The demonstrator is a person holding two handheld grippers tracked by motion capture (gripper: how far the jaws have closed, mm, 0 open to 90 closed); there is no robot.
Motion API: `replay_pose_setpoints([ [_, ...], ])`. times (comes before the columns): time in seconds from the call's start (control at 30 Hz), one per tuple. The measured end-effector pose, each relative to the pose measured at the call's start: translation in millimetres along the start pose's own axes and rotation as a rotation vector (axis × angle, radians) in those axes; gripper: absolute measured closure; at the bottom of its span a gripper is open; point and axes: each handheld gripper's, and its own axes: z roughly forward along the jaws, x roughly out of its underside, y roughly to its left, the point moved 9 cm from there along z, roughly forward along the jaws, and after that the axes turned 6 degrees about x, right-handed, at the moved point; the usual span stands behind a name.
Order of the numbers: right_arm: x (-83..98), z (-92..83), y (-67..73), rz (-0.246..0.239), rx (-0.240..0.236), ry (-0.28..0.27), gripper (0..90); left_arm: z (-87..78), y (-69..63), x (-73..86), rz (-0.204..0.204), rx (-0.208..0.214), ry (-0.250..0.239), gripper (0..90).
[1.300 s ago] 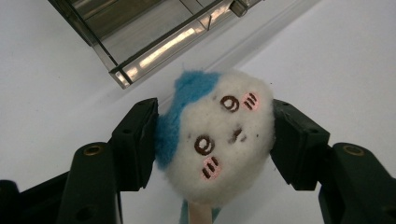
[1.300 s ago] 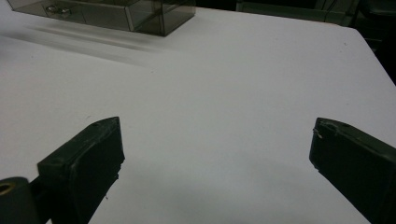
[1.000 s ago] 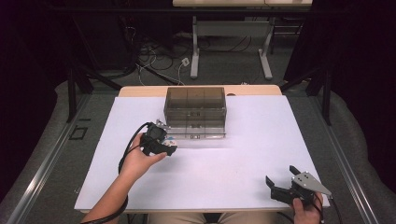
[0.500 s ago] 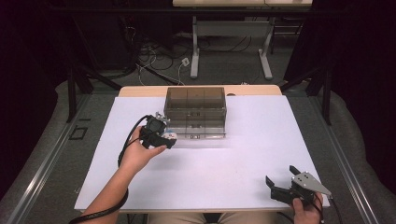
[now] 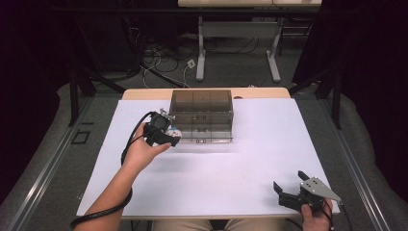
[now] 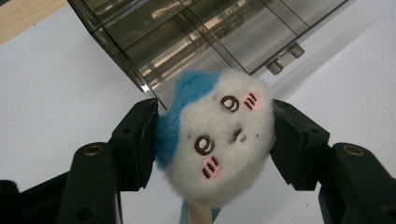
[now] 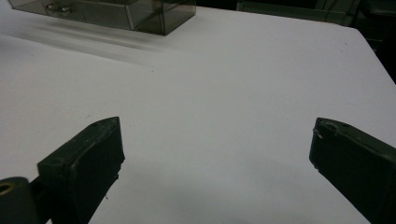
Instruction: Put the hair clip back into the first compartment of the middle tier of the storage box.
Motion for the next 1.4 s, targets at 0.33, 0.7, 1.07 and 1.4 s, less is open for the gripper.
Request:
replay_pose_setpoints([
  [0.33, 0.1, 0.2, 0.4, 0.001, -0.001, -0.001, 2.6, -0.3, 3.6, -9.3, 0.004, -0.01, -0.002, 37.7],
  [0.7, -1.2, -0.9, 0.0, 0.003, 0.01, -0.012, 2.6, 5.7, 11.4, -16.8, 0.008, -0.017, 0.008, 37.8],
  [1.07, -0.9, 0.5, -0.1, 0.001, 0.004, -0.016, 2.6, 23.1, 11.5, -27.8, 0.026, -0.027, 0.03, 37.8],
  [1.4, 0.0, -0.5, 0.1, -0.002, 0.008, -0.002, 2.6, 33.4, 10.1, -33.5, 0.048, -0.033, 0.043, 37.5],
])
